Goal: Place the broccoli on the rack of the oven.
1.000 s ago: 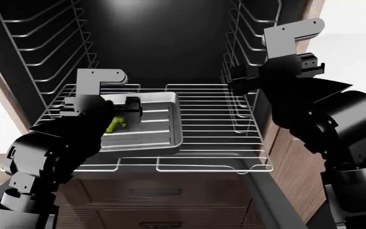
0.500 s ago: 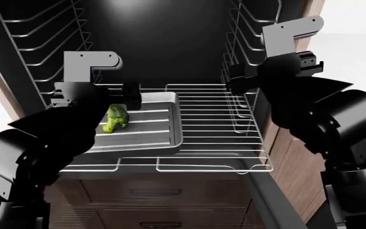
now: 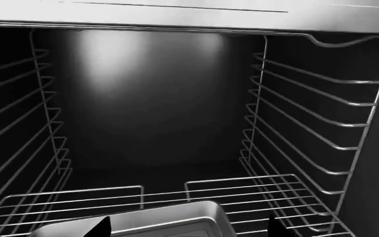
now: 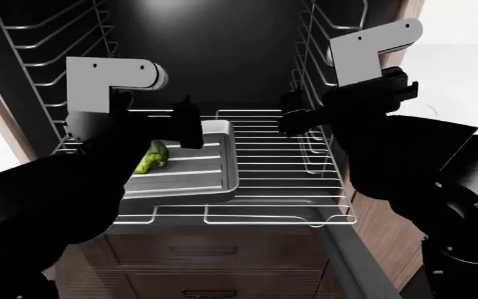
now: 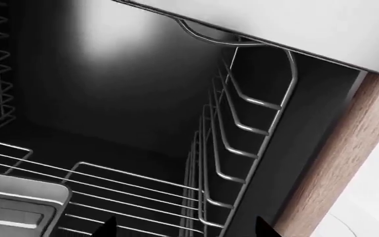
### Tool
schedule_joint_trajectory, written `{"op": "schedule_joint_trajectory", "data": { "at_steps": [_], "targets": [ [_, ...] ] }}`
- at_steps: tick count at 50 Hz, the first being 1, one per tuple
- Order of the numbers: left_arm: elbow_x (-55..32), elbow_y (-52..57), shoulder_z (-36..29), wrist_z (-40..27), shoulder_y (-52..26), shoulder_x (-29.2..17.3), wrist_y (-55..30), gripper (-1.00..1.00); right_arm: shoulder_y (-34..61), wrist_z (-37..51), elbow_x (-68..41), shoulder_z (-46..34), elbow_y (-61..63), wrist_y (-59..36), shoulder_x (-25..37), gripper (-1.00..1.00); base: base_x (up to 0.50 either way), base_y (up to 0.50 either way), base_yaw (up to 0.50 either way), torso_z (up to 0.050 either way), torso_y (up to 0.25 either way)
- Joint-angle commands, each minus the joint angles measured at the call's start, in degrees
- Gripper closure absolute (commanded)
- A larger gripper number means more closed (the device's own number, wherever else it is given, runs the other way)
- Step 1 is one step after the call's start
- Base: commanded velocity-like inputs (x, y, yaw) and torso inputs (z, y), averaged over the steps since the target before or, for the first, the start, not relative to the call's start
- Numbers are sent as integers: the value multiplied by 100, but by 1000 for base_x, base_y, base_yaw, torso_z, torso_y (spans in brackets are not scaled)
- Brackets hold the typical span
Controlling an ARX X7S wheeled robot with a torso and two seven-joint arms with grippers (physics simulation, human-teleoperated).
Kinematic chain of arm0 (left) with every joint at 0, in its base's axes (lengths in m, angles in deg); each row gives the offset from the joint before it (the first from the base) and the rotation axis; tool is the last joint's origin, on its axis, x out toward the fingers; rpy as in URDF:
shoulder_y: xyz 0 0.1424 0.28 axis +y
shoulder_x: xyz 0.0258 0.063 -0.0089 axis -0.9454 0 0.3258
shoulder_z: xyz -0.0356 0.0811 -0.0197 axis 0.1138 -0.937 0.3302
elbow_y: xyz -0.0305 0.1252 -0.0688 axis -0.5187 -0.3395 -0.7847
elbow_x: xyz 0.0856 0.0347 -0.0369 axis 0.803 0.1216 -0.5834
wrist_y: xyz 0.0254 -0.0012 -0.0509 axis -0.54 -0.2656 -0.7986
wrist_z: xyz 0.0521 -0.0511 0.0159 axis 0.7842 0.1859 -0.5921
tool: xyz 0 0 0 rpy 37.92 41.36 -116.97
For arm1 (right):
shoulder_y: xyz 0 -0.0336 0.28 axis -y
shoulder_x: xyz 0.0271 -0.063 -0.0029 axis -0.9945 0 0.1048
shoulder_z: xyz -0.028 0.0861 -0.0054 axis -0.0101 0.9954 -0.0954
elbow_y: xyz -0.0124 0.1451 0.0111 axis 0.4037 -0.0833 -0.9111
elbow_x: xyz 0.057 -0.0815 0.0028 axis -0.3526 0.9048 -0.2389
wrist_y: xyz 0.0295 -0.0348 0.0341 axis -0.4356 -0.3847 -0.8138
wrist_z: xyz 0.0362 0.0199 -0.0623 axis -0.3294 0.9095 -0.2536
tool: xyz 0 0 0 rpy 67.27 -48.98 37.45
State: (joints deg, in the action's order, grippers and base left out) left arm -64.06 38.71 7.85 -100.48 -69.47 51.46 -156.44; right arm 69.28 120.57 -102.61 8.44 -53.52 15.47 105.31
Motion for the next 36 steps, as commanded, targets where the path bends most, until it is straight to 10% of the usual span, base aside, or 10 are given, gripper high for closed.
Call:
{"op": "schedule_joint_trajectory", "data": {
  "at_steps": [1,23,36],
  "targets": [
    [-1098,1104,431,-740,157,111,-594,-100,-407,860,-835,555,1447,-820,-198,-100,0,0,0,0,0],
    [-4193,2410,1148,-3220,91,-394,-203,-100,-104,5118,-5305,855,2630,-1120,-56,-100,0,0,0,0,0],
    [-4260,2838,1378,-3165,468,-456,-34,-100,-102,5280,-5346,117,3188,-17,629,-100,0,0,0,0,0]
  ]
}}
